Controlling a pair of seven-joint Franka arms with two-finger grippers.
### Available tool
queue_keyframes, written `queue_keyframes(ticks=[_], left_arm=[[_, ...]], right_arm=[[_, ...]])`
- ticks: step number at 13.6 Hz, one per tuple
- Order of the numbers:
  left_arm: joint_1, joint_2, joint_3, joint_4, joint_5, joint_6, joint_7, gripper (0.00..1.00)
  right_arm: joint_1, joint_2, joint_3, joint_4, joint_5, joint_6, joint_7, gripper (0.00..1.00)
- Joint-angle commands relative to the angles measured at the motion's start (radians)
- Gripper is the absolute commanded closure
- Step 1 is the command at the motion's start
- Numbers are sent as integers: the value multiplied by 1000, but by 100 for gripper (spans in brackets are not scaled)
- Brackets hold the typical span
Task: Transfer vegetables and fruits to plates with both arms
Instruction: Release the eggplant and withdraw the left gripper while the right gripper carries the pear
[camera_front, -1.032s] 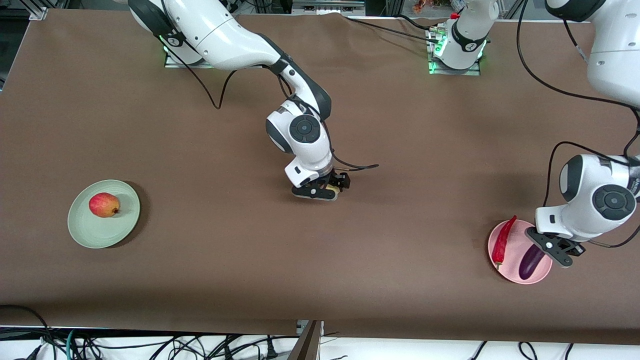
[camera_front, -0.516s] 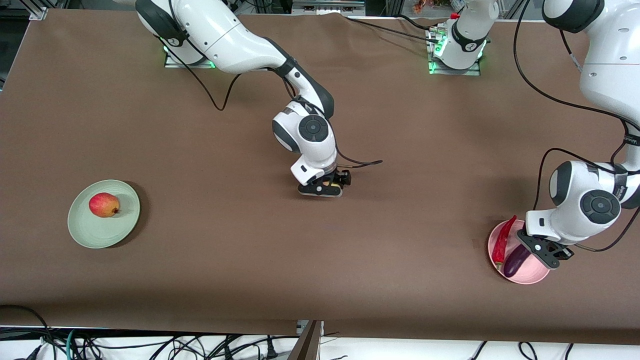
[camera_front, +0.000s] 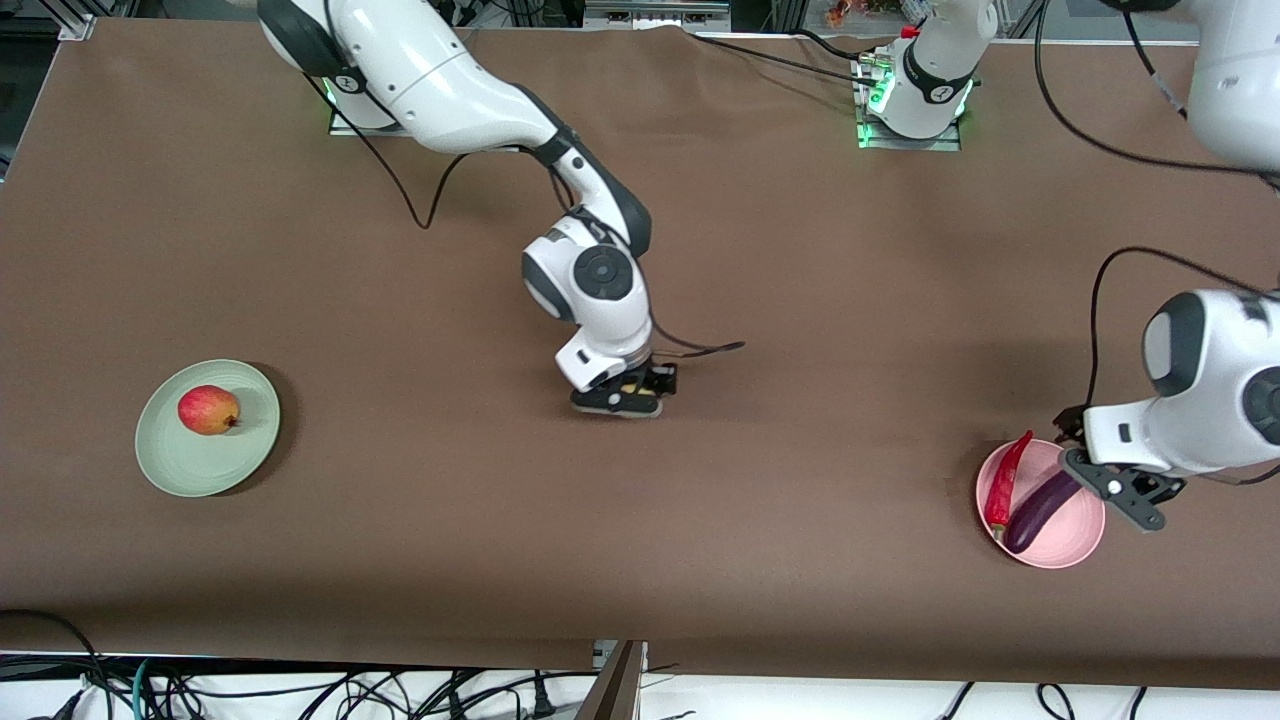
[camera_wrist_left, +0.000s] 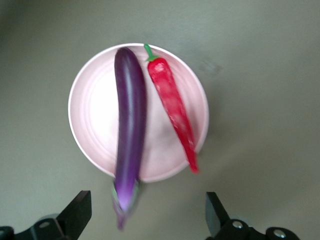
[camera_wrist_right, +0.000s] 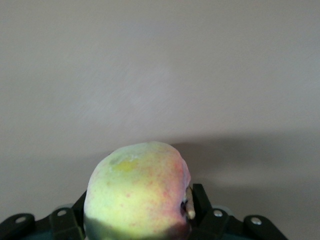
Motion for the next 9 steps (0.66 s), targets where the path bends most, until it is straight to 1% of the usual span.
queue_keyframes(ticks=[1,3,4,6,7,8,9], left_arm=[[-7,-106,-32,-25,-47,-172,-194,0],[-5,-175,-74,-25,-56,-273,-332,0],[-5,-211,-75,-25,-65,-312,-379,0],[-5,-272,-71,-12,-122,-341,-425,0],[-26,-315,-59,-3,-144,-338,-428,0],[-74,-359,-11,-6,-150,-340,-433,0],[-138,-410,68,-17,-174,-340,-442,0]], right_arm=[[-130,-97,15,-18,1,-178,-198,90],[-249,-132,13,-22,4,-338,-467,90],[-309,-152,10,-28,7,-408,-610,90],[-455,-175,-2,-28,9,-466,-865,90],[-530,-181,-2,-28,9,-484,-991,90],[-588,-182,-4,-29,7,-496,-1088,90],[-648,-182,-8,-32,4,-499,-1161,90]])
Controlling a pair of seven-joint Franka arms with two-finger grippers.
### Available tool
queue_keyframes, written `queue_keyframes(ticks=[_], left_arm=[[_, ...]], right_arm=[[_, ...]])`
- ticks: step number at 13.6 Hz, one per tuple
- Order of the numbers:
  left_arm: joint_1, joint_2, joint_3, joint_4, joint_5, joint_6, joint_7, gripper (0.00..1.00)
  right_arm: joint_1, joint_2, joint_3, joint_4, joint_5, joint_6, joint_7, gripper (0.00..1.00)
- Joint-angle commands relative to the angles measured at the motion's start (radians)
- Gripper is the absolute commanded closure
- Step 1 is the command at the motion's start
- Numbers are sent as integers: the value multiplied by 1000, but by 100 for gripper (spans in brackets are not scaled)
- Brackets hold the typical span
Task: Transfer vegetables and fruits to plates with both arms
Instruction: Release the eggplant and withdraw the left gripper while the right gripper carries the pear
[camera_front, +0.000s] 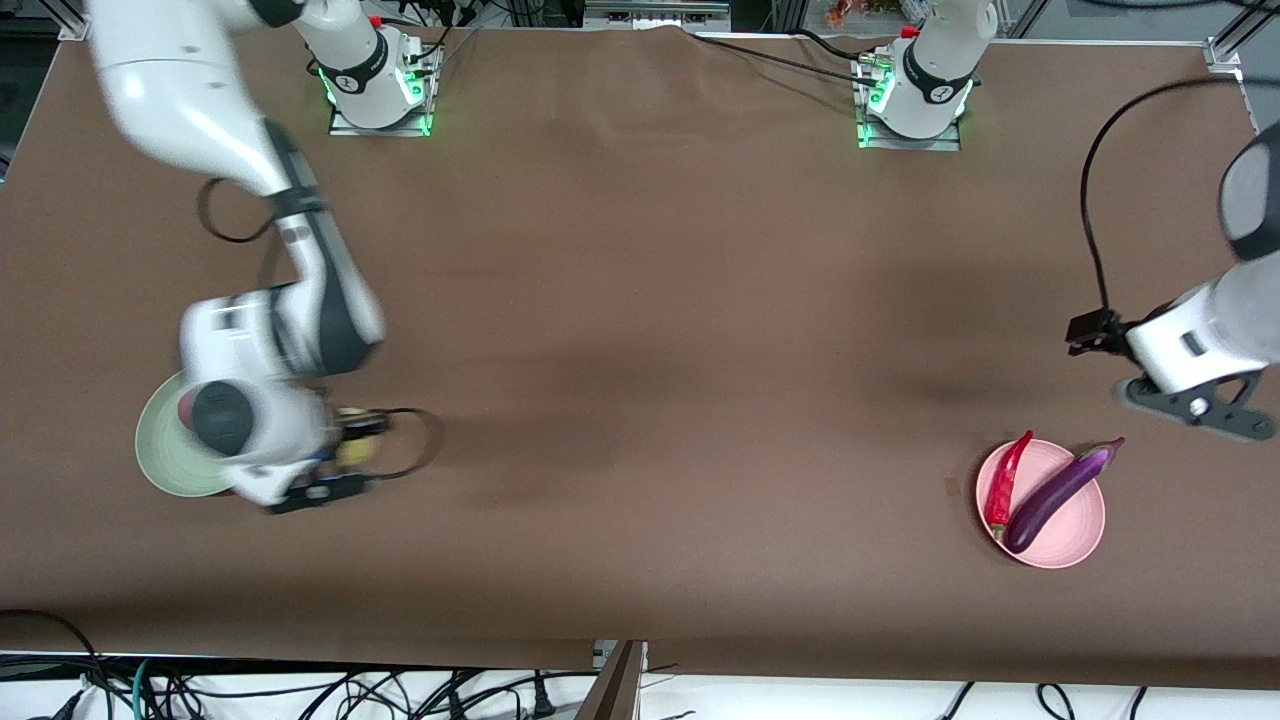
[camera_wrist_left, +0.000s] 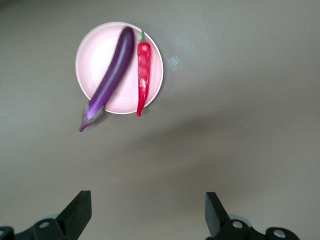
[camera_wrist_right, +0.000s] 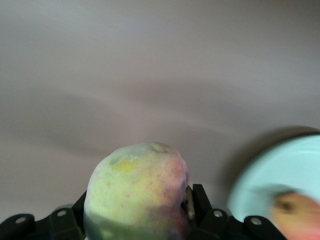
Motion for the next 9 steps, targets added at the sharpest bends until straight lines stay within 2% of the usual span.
queue_keyframes(ticks=[1,2,4,5,7,8,9], left_arm=[[-149,-164,186,-69,-125,-19,-27,0],[-194,-209,249,-101,-237,-17,-52,0],[-330,-247,403,-128,-262,-11,-159,0],[-366,-301,451,-198,-261,-8,-181,0],[-383,-474,491,-458,-255,135,-180,0],[-383,-488,491,-492,-253,168,-180,0],[-383,-463,491,-472,-242,149,-181,0]], right_arm=[[-150,-20,19,-37,0,-19,-213,89],[-184,-16,19,-42,0,-14,-256,89],[-217,1,19,-60,2,3,-277,89],[-220,12,19,-69,5,6,-275,89],[-220,29,19,-77,5,12,-272,89],[-220,38,19,-77,5,18,-266,89],[-220,44,17,-77,5,24,-265,89]])
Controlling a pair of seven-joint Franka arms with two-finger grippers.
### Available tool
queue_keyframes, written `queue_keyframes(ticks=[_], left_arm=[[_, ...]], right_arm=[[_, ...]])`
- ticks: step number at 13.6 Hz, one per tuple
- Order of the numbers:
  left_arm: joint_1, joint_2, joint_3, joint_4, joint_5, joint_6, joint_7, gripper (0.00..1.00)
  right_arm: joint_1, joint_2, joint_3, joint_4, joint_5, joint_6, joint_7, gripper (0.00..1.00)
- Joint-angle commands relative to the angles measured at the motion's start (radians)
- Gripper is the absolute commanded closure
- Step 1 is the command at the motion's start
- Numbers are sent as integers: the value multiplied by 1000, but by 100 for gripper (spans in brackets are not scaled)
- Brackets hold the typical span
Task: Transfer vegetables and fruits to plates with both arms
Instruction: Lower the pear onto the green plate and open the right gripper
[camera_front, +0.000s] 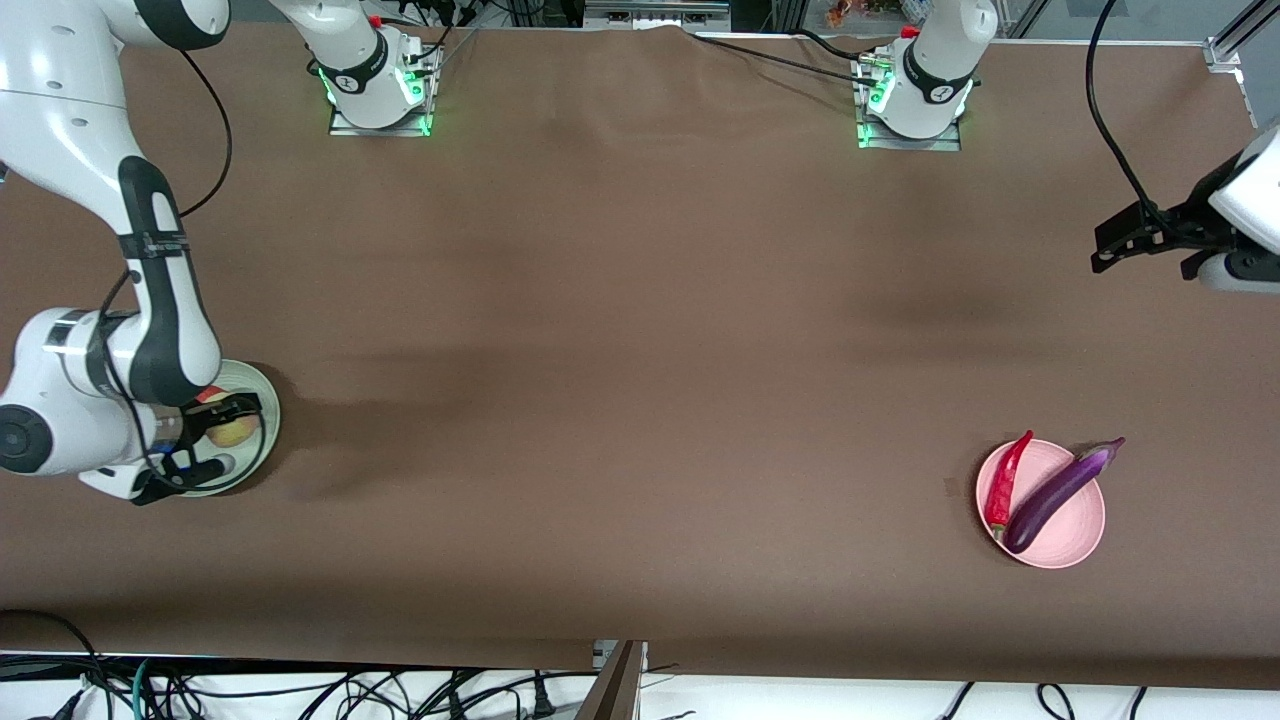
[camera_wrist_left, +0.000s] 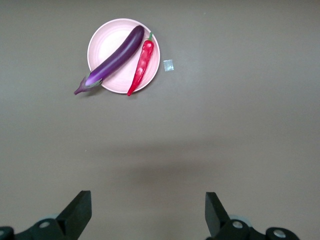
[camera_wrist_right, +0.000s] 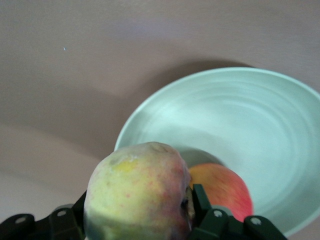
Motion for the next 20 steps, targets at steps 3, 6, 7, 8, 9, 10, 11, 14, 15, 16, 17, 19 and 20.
queue_keyframes(ticks=[3,6,7,8,9,10,11,14,15,16,17,19,20], left_arm=[[-21,40,3,45,30,-66,-19,0],[-24,59,-11,60,30,-74,-21,0],[-24,56,-11,57,30,-80,-21,0],[-18,56,-11,57,30,-83,-15,0],[-18,58,-11,60,30,-82,-13,0],[-22,59,-11,60,30,-82,-13,0],[-24,59,-12,60,31,-79,-13,0],[-22,62,-12,65,30,-76,-13,0],[-22,67,-12,68,30,-74,-15,0],[-21,76,-12,85,30,-74,-15,0],[-24,82,-12,99,30,-77,-15,0],[-24,85,-19,100,31,-77,-21,0],[-24,85,-19,100,30,-77,-21,0]], right_arm=[[-4,21,7,-9,3,27,5,88],[-7,42,6,-9,1,38,-3,83],[-12,44,6,-9,1,49,-4,83],[-21,47,6,-9,1,55,-6,79],[-27,50,6,-9,1,55,-6,55],[-27,56,6,-7,3,57,-3,19],[-29,55,6,-4,3,55,-3,0],[-20,22,19,43,7,34,5,0],[-17,10,39,55,7,20,5,0],[-20,1,62,66,21,8,6,0],[-18,-20,73,86,50,-14,12,0],[-3,-60,76,130,83,-76,14,0],[22,-91,76,135,93,-107,37,0]])
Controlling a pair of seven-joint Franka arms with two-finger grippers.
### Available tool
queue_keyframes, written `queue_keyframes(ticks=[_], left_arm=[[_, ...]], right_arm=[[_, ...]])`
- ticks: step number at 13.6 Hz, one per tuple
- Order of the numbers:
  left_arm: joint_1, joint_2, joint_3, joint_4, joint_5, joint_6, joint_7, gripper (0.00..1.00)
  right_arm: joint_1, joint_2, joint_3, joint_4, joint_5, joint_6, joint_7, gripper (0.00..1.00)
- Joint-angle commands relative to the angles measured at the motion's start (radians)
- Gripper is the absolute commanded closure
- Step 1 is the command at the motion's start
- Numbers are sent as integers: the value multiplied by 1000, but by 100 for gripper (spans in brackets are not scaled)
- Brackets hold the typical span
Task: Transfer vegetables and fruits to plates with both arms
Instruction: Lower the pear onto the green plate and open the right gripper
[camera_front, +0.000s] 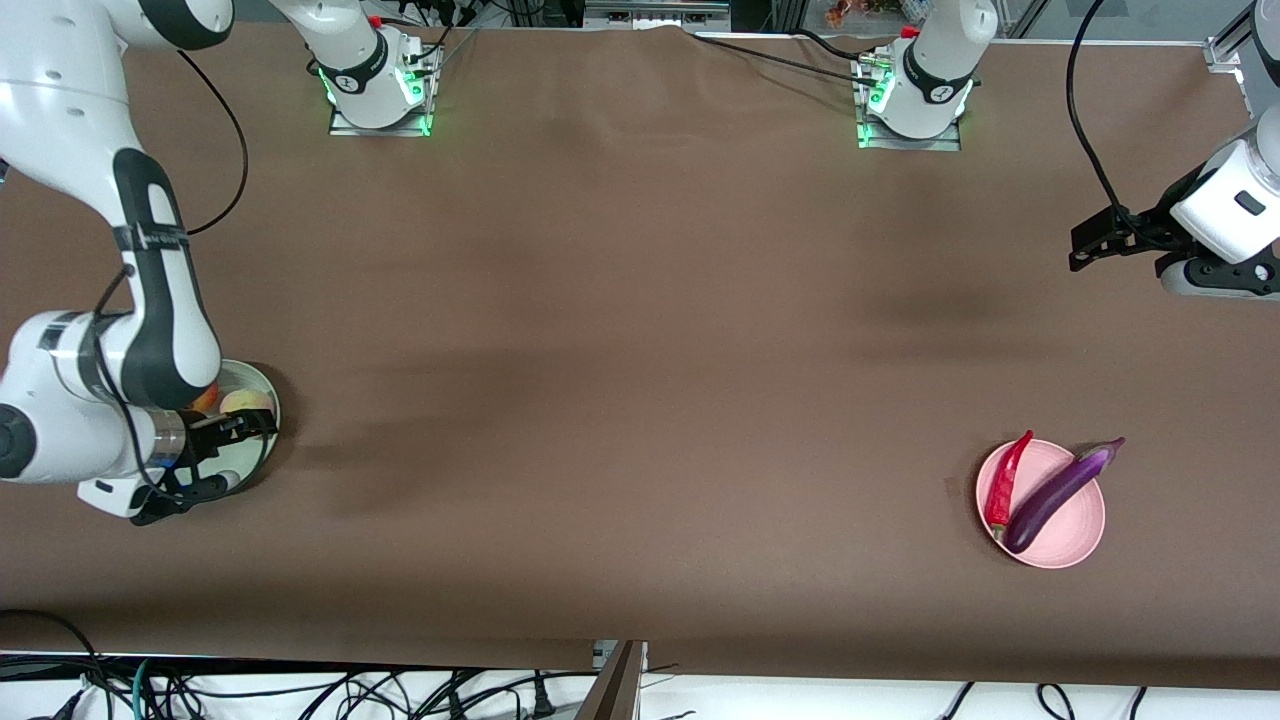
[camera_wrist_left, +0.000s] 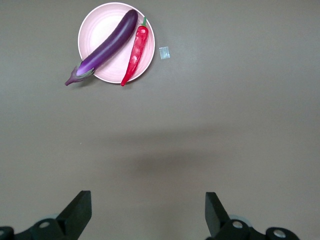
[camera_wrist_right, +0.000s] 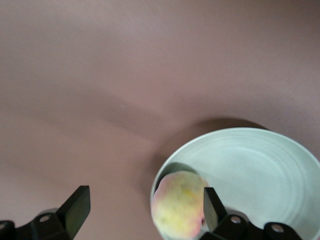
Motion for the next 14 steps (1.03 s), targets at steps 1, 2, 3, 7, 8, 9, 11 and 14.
queue_keyframes(ticks=[1,2,3,7,8,9,11,14], left_arm=[[-5,20,-3,40,23,-23,-7,0],[-5,20,-3,40,23,-25,-6,0],[-7,22,-3,40,24,-25,-9,0],[-9,23,-4,43,23,-23,-12,0],[-9,23,-3,43,21,-23,-13,0],[-7,23,-3,43,21,-23,-12,0],[-9,23,-3,43,21,-23,-13,0],[-7,23,-3,43,21,-23,-6,0]], right_arm=[[32,-75,7,17,27,-100,75,0],[46,-102,10,19,32,-140,127,0],[61,-125,20,22,30,-169,178,0],[132,-269,22,10,27,-303,376,0],[144,-333,24,-33,29,-312,436,0],[161,-395,24,-88,26,-306,459,0],[161,-476,24,-157,29,-308,452,0],[126,-593,22,-237,29,-268,445,0]])
